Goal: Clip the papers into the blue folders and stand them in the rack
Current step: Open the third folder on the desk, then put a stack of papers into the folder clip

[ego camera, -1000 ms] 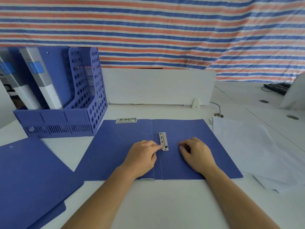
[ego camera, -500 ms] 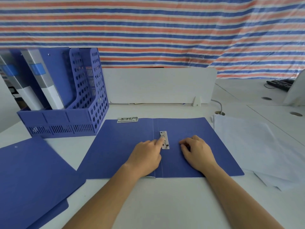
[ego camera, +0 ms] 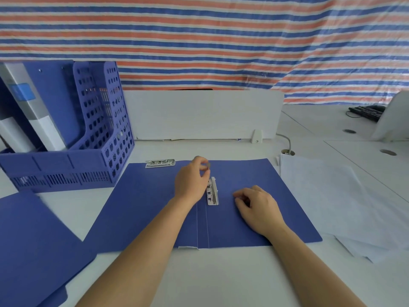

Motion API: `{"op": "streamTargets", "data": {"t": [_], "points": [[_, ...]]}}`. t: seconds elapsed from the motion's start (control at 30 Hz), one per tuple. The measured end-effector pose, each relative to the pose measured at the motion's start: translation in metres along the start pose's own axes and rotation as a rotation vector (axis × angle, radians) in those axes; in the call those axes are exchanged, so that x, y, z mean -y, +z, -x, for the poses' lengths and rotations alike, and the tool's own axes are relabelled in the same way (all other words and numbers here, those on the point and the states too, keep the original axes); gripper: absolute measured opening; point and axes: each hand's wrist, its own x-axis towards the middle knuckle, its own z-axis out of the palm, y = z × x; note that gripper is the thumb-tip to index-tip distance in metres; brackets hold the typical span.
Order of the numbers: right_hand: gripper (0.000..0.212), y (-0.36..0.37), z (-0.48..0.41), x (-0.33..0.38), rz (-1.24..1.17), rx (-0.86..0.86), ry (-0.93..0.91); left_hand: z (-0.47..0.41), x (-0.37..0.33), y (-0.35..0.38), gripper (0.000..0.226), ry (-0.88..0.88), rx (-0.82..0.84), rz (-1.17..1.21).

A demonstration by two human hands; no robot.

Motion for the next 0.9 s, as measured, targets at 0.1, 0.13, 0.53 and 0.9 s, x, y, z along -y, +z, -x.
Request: {"op": "streamTargets", "data": {"t": [0.1, 0.13, 0.53, 0.9], "points": [[0.024, 0.0, -0.001, 0.0, -0.009, 0.001, -0.003, -0.001, 0.008, 0.007, 0.026, -0.02, 0.025, -0.052], [0.024, 0.0, -0.001, 0.0, -0.01, 0.001, -0.003, 0.0, 0.012, 0.009, 0.024, -0.024, 0.045, -0.103], [0.029, -0.013, 0.009, 0.002, -0.045, -0.026, 0.078, 0.019, 0.009, -0.003, 0.05, -0.07, 0.305, -0.208], [0.047, -0.094, 0.038, -0.058, 0.083, -0.188, 0.563, 0.053, -0.075, 0.04, 0.044, 0.215, 0.176, -0.07]]}}
